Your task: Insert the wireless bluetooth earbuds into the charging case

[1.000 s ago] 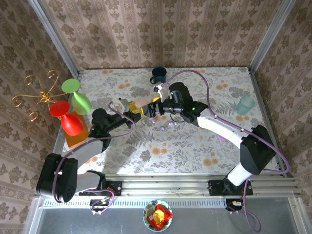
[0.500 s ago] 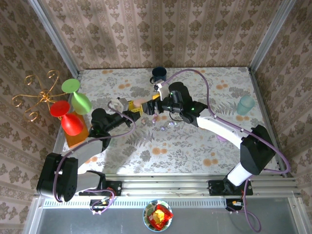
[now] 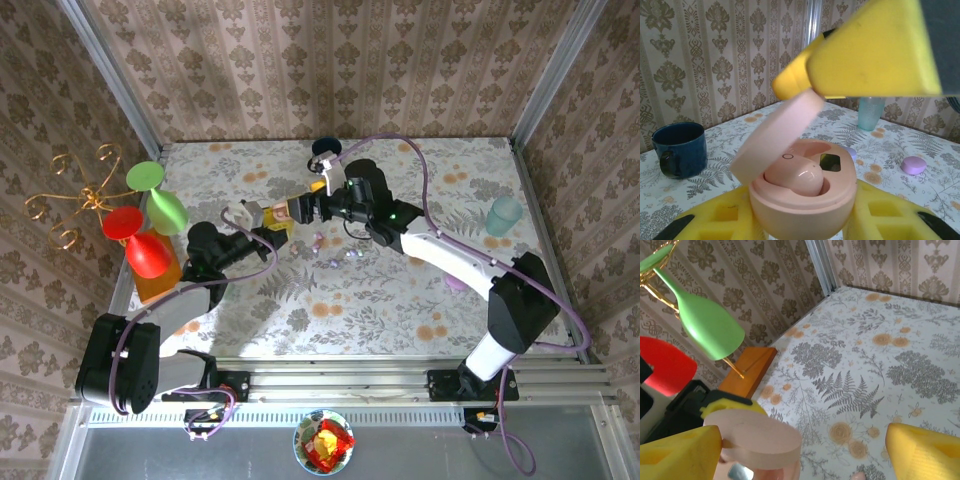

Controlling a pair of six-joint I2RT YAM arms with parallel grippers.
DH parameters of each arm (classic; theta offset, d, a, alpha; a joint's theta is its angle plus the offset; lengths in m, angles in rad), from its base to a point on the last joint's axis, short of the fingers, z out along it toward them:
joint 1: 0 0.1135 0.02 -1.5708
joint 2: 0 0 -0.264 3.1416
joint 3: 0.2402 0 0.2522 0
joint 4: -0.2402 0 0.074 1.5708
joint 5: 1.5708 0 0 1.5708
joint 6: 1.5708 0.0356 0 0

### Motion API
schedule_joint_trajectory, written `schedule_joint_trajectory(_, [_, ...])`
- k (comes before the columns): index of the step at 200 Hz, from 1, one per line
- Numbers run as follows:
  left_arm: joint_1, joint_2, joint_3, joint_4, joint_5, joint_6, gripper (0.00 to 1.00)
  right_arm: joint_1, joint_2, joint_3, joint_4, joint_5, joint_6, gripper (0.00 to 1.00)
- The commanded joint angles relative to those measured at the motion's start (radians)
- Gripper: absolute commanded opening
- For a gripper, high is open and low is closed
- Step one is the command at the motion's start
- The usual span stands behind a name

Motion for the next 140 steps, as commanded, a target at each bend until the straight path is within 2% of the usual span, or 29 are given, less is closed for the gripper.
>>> schedule_joint_trajectory(1, [-0.003,-0.027,0.004,0.032,0.044,0.019,0.32,-0.009,0.03,0.039,-0.018,0.041,0.002,0.86])
schedule_joint_trajectory(140, [-0.003,-0.041,0.002,0.032,0.106,-0.001,0.32,-0.013,0.024,0.086,-0.058,0.028,0.01,0.86])
